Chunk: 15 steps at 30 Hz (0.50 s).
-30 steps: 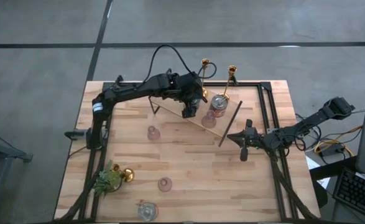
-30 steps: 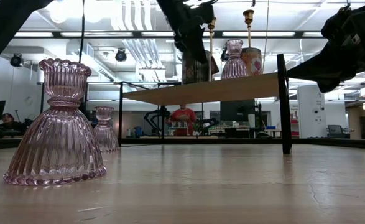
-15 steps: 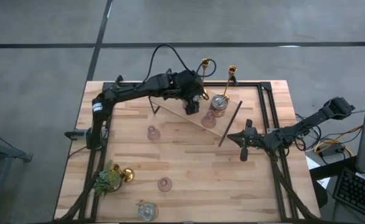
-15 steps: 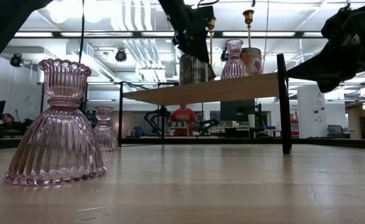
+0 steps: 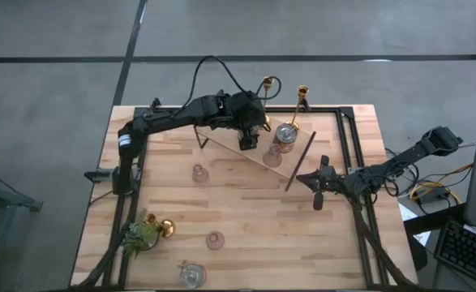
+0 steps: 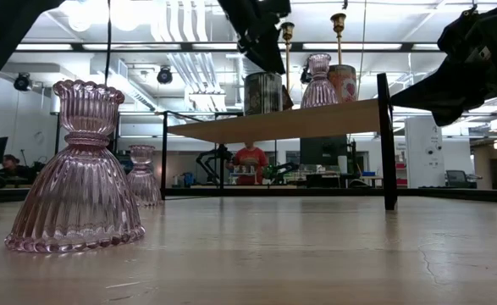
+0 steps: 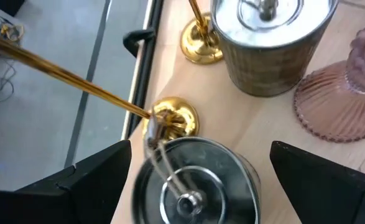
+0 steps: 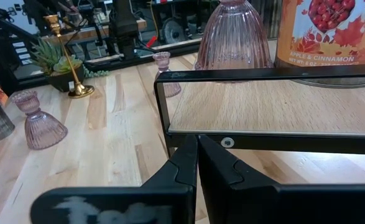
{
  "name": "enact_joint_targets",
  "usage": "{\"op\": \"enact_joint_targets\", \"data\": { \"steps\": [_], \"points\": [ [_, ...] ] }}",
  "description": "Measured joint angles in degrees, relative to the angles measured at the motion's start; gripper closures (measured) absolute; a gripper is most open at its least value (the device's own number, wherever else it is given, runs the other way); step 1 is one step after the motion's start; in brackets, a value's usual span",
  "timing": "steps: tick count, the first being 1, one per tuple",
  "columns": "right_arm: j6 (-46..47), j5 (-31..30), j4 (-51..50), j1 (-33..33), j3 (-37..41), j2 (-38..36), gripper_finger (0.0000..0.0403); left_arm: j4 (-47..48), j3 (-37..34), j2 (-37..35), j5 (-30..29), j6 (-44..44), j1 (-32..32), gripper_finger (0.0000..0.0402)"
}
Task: Pick & Place candle stick holders
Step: Put the top silver scented candle on the shelf aligned with the other silver scented candle
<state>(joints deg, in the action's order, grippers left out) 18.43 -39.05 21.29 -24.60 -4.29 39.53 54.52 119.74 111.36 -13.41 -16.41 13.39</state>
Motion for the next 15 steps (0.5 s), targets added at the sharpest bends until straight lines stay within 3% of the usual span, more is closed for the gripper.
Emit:
{"op": "enact_joint_targets", "data": {
  "steps": [10, 15],
  "points": [
    [0.0, 0.0, 0.0, 0.0, 0.0, 0.0, 0.0394, 5.1, 0.0, -5.9, 0.4, -6.5, -0.5, 0.0016],
    [0.0, 0.0, 0.0, 0.0, 0.0, 0.0, 0.0394, 12.5, -0.7, -7.6, -5.3, -6.0, -0.2, 0.0016]
  ]
}}
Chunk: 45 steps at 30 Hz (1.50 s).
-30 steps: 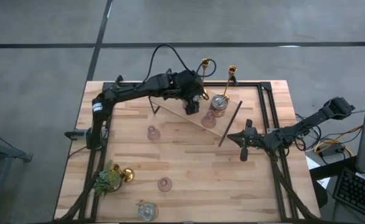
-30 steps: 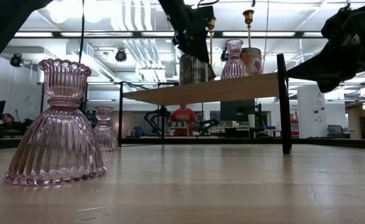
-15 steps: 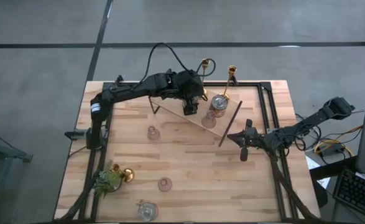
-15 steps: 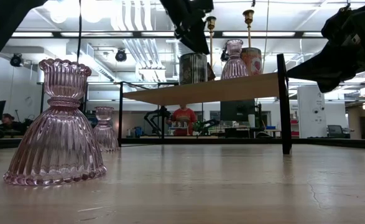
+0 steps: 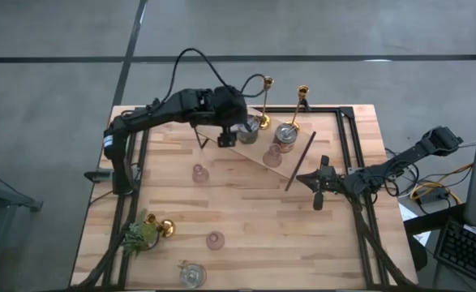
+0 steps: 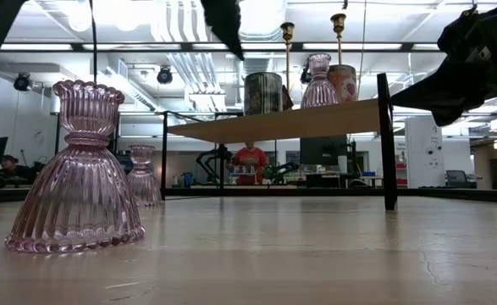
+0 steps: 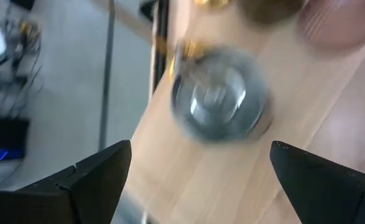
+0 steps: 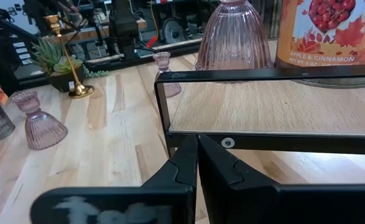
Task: Pick & Place candle stick holders
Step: Put the top silver scented candle on the shelf aligned with the other silver scented candle
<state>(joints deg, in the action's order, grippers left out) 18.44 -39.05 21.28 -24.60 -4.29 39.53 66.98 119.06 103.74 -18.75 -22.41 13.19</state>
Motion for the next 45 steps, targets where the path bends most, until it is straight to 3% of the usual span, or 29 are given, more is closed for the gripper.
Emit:
{"op": "enact_joint_targets", "data": {
  "steps": [4, 18, 23, 33, 45],
  "points": [
    [0.0, 0.0, 0.1, 0.0, 0.0, 0.0, 0.0394, 0.4, -3.1, 0.0, -4.8, -0.4, 0.5, 0.0016],
    [0.0, 0.0, 0.0, 0.0, 0.0, 0.0, 0.0394, -10.3, -15.8, 0.3, -6.8, -4.1, 1.7, 0.0016],
    [0.0, 0.0, 0.0, 0.0, 0.0, 0.0, 0.0394, -15.9, -18.3, 0.3, -6.7, 0.1, 1.7, 0.0016],
    [0.0, 0.0, 0.0, 0.0, 0.0, 0.0, 0.0394, -16.9, -19.1, 0.3, -6.6, 6.0, 1.7, 0.0016],
    [0.0, 0.0, 0.0, 0.0, 0.0, 0.0, 0.0394, -20.4, -19.1, 0.3, 0.8, 4.9, 1.4, 0.0016]
  ]
}}
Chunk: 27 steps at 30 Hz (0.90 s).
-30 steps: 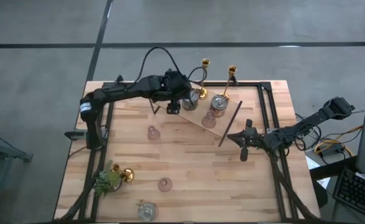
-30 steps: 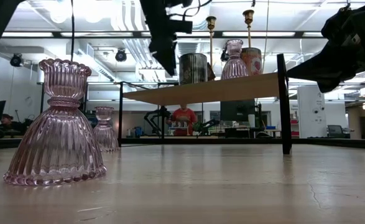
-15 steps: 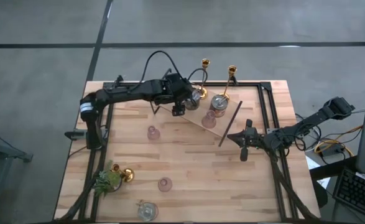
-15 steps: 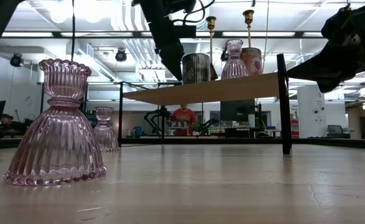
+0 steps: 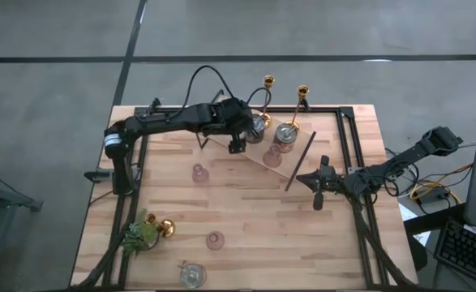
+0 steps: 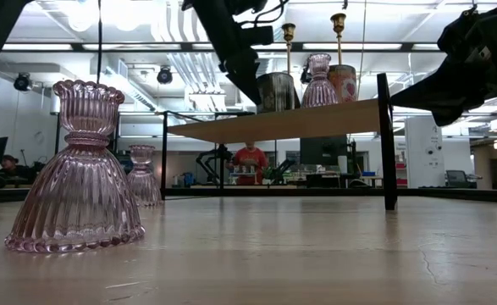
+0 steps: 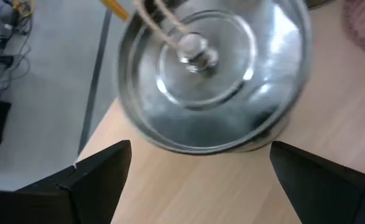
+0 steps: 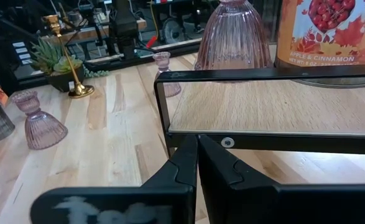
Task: Pick & Place candle stick holders
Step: Put the top silver scented candle on the shelf aligned with the other silver scented candle, then put the silver scented candle on the shelf aligned with the other silver scented candles
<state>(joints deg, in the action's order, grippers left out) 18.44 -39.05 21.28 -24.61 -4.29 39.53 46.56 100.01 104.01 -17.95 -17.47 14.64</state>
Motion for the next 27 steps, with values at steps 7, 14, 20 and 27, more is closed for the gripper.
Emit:
{"op": "enact_joint_targets", "data": {
  "steps": [7, 14, 20, 27],
  "points": [
    [0.0, 0.0, 0.0, 0.0, 0.0, 0.0, 0.0394, 0.0, 0.0, 0.0, 3.3, -1.6, -0.5, 0.0016],
    [0.0, 0.0, 0.0, 0.0, 0.0, 0.0, 0.0394, -0.5, 0.0, 0.0, 11.9, -2.4, -0.6, 0.0016],
    [0.0, 0.0, 0.0, 0.0, 0.0, 0.0, 0.0394, -0.7, 0.0, 0.0, 12.9, -2.2, -0.6, 0.0016],
    [0.0, 0.0, 0.0, 0.0, 0.0, 0.0, 0.0394, 1.0, 0.0, -0.1, 12.4, -1.9, -0.6, 0.0016]
  ]
}}
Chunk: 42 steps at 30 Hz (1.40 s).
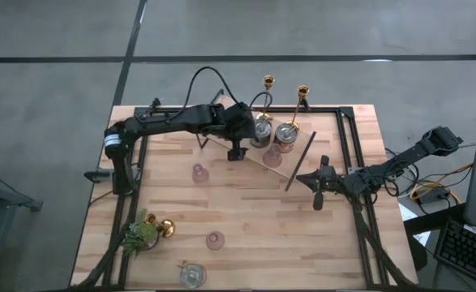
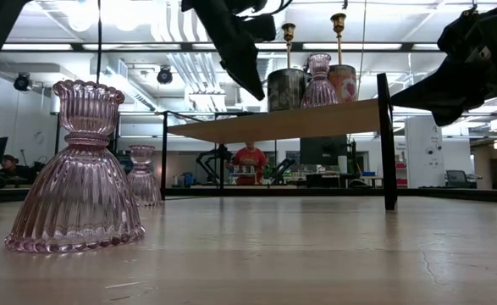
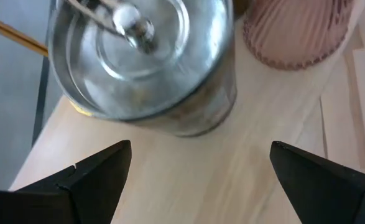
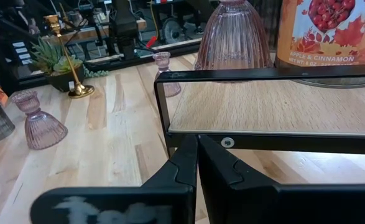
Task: Pick & Place candle stick holders
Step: Put the silver scented candle on the shelf aligned with the other silver scented candles
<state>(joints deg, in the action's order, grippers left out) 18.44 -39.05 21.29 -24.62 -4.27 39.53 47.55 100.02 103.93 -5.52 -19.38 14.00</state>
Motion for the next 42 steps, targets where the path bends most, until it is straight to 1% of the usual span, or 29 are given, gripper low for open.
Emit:
{"op": "enact_joint_targets", "data": {
  "steps": [8, 10, 12, 17, 20, 22, 28, 32, 35, 39, 42],
  "points": [
    [0.0, 0.0, 0.0, 0.0, 0.0, 0.0, 0.0394, 4.1, 0.0, -3.8, 0.1, 0.5, 0.0, 0.0016],
    [0.0, 0.0, 0.0, 0.0, 0.0, 0.0, 0.0394, 5.5, 0.0, -5.4, 0.8, 1.2, 0.0, 0.0016],
    [0.0, 0.0, 0.0, 0.0, 0.0, 0.0, 0.0394, 6.6, -0.6, -7.3, 2.9, 2.0, 0.0, 0.0016],
    [0.0, 0.0, 0.0, 0.0, 0.0, 0.0, 0.0394, 6.9, -6.3, -13.4, 10.0, 4.2, -0.7, 0.0016],
    [0.0, 0.0, 0.0, 0.0, 0.0, 0.0, 0.0394, 7.0, -11.5, -18.0, 12.2, 5.5, -1.6, 0.0016],
    [0.0, 0.0, 0.0, 0.0, 0.0, 0.0, 0.0394, 6.8, -15.4, -21.3, 12.5, 6.2, -2.5, 0.0016],
    [0.0, 0.0, 0.0, 0.0, 0.0, 0.0, 0.0394, 5.9, -25.9, -29.5, 12.6, 11.1, -5.9, 0.0016],
    [0.0, 0.0, 0.0, 0.0, 0.0, 0.0, 0.0394, 5.8, -30.6, -33.6, 13.3, 14.5, -8.9, 0.0016],
    [0.0, 0.0, 0.0, 0.0, 0.0, 0.0, 0.0394, 5.9, -32.5, -36.0, 13.7, 16.4, -11.6, 0.0016],
    [0.0, 0.0, 0.0, 0.0, 0.0, 0.0, 0.0394, 5.9, -33.8, -37.9, 13.5, 18.5, -16.7, 0.0016],
    [0.0, 0.0, 0.0, 0.0, 0.0, 0.0, 0.0394, 5.7, -33.9, -37.6, 11.4, 19.0, -21.8, 0.0016]
  ]
}}
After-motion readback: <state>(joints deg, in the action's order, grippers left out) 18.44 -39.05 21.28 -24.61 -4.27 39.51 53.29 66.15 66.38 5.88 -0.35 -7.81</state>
